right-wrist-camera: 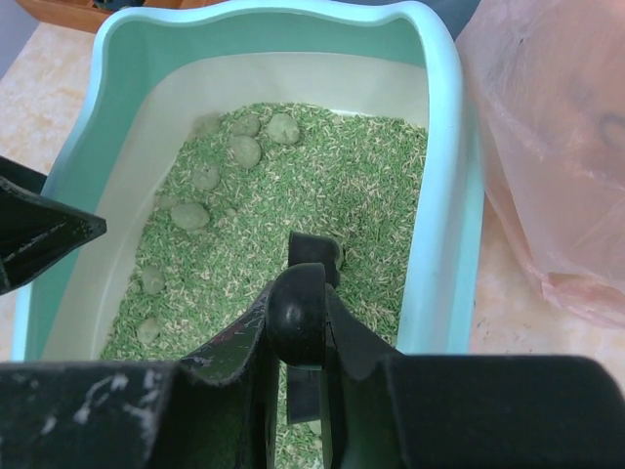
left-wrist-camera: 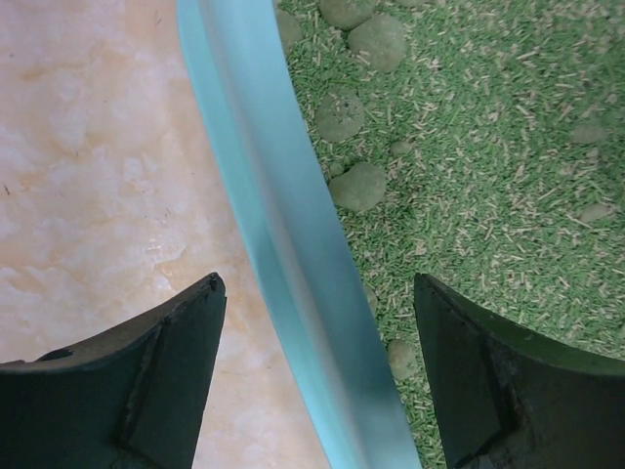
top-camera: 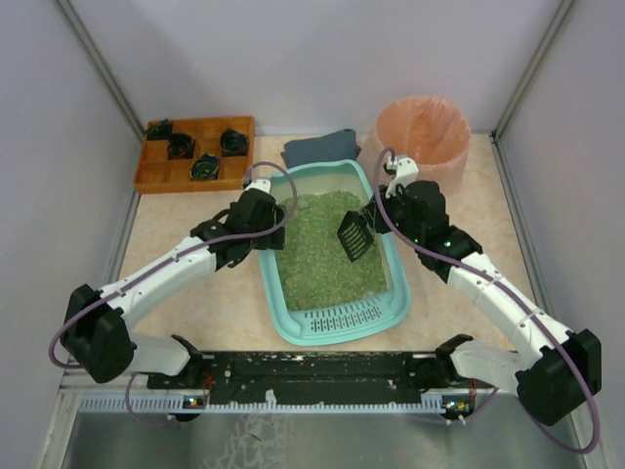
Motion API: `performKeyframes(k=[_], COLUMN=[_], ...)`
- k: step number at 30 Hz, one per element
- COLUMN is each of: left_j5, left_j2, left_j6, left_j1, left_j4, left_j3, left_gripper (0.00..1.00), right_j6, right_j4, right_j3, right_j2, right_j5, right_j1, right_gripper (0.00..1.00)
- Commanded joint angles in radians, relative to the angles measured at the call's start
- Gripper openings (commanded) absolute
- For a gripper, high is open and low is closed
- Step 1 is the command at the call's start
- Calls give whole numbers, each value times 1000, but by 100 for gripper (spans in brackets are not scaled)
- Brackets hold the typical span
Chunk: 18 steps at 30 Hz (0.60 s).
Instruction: Clean the litter box
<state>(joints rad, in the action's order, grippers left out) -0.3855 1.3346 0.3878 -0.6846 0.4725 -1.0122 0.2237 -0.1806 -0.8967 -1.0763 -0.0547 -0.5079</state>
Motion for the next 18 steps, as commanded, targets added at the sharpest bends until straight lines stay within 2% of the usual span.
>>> performKeyframes(k=[1,9,18], left_j5=[0,80,83], left_j2=[41,-12,-101], left_j6=[-8,32,37], left_j1=[37,182,290], left_j4=[17,50,120], left_j3=[-3,117,183], left_gripper=[81,62,59], right_j6=[21,27,47], right_j4=[53,54,86], right_j3=[4,6,-20], right_j2=[21,15,-39], right_j5=[-1,-9,-71], right_j1=[-7,-7,-7], right_gripper=[0,0,0])
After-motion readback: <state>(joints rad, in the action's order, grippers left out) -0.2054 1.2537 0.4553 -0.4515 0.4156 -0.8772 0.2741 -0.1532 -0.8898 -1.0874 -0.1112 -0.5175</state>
